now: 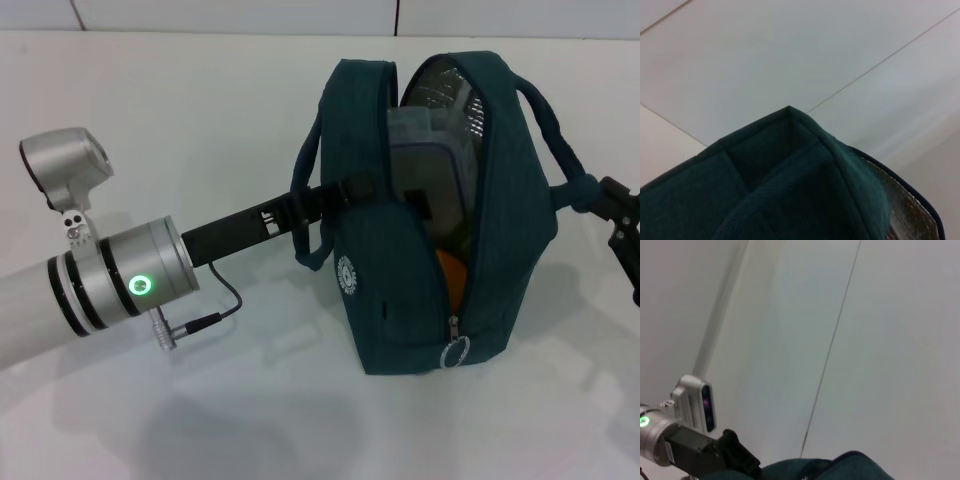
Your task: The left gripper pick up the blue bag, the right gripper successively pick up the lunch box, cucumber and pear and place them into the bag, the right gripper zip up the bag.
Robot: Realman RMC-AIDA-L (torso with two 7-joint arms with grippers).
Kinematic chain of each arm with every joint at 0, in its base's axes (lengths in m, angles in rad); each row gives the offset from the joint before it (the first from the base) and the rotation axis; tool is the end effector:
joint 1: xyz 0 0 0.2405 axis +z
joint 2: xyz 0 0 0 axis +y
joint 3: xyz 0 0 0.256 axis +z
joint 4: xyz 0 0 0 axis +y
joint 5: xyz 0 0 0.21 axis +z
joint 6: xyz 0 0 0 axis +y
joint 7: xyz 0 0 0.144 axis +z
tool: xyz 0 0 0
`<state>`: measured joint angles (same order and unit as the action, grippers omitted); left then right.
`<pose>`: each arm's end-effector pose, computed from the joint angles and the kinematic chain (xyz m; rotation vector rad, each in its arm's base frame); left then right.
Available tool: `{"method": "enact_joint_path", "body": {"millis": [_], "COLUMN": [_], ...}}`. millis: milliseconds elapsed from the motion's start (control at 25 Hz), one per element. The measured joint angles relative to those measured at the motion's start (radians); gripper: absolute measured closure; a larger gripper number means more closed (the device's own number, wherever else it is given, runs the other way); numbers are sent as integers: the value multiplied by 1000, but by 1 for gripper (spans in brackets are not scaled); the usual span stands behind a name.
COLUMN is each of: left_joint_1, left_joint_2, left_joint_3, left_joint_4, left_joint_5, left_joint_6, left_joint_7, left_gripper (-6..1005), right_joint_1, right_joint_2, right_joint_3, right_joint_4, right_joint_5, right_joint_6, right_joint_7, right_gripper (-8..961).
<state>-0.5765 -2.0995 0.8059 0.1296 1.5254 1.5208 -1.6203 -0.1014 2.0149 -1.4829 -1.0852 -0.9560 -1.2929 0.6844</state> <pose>-0.2391 0.3038 -0.0657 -2.3481 -1.5459 -1.3773 0.2597 0.2418 0.0295 -2.2233 -0.0824 0.8245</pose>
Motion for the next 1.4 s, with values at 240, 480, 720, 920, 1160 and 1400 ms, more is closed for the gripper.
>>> {"method": "enact_joint_path", "body": {"millis": [240,480,720,920,1160,1400], "left_joint_1": [2,5,10,11,11,11], "left_joint_2": [-1,-1,-2,-2,-4,-3], "left_joint_3": [2,0,-1,-1,0,-1], "left_joint_4": [-4,-5,-5,-5,-5,-5], "left_joint_5": [-1,-1,-1,-1,-10,-11], "left_joint_6": [-1,-1,-1,-1,-1,-1], "left_joint_7": [-1,-2,-2,-3,-2,-3], "left_gripper": [964,964,964,964,964,964], "right_joint_1": [19,28,28,32,62,110], "right_joint_2": [-1,0,-1,-3,-2,-5], "right_joint_3": [11,55,62,63,63,64], "right_joint_4": [40,77,78,76,113,224], "right_joint_5": [0,0,-1,-33,-150,-245], "right_joint_6": [-47,-90,-109,-228,-341,-367], "right_joint_7": [2,4,4,36,45,45], "right_gripper": [889,866,639,436,379,381]}}
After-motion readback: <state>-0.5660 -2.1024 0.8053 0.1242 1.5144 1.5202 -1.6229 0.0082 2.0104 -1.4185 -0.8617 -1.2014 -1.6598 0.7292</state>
